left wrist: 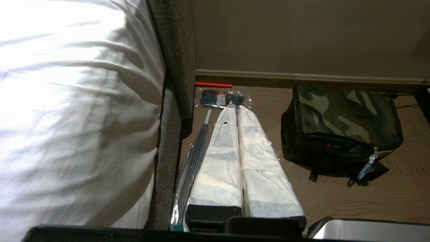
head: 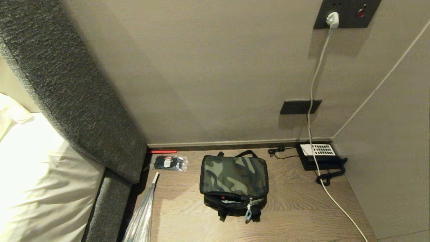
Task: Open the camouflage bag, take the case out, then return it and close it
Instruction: Open the top of the storage box
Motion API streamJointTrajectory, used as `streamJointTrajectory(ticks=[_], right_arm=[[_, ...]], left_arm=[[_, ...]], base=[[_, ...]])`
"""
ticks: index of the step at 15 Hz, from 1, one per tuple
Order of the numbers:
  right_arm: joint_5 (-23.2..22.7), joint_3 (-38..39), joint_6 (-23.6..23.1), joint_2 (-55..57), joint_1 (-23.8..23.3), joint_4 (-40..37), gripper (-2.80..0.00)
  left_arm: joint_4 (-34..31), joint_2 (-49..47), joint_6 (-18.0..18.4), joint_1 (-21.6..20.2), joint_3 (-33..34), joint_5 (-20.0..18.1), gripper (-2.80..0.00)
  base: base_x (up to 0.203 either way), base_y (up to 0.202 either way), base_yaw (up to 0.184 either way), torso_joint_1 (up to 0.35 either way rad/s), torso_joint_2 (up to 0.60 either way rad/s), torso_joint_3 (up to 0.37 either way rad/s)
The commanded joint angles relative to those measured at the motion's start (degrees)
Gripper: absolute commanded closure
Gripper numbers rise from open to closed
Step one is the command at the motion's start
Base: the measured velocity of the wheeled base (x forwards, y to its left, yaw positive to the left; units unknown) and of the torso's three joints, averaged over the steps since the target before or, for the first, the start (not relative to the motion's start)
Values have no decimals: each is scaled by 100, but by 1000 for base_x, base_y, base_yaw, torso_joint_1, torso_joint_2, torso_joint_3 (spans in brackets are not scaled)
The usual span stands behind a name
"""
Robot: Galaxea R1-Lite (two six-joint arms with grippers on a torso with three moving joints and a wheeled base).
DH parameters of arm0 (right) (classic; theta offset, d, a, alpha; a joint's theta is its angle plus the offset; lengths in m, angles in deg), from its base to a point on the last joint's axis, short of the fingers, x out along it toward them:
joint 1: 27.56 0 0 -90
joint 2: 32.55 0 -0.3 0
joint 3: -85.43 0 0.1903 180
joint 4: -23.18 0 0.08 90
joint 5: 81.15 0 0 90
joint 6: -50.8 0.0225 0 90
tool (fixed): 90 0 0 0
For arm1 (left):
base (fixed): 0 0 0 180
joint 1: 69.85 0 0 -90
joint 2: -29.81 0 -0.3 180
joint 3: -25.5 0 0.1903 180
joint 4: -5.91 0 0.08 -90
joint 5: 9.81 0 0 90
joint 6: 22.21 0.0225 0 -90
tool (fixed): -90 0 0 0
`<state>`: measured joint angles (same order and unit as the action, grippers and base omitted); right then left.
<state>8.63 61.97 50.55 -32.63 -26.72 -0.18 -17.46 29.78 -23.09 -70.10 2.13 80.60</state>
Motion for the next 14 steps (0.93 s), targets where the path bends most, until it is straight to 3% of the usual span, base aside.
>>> streamJointTrajectory(ticks=[1,14], right_arm=[[-4,1,-2,-10,4,2,0],[-4,1,-2,-10,4,9,0]], left_arm=[[0,11,-6,-2,18,3,0],[0,11,0,-2,18,3,0]], base=[[0,0,0,2,7,-207],[0,0,0,1,1,-198]])
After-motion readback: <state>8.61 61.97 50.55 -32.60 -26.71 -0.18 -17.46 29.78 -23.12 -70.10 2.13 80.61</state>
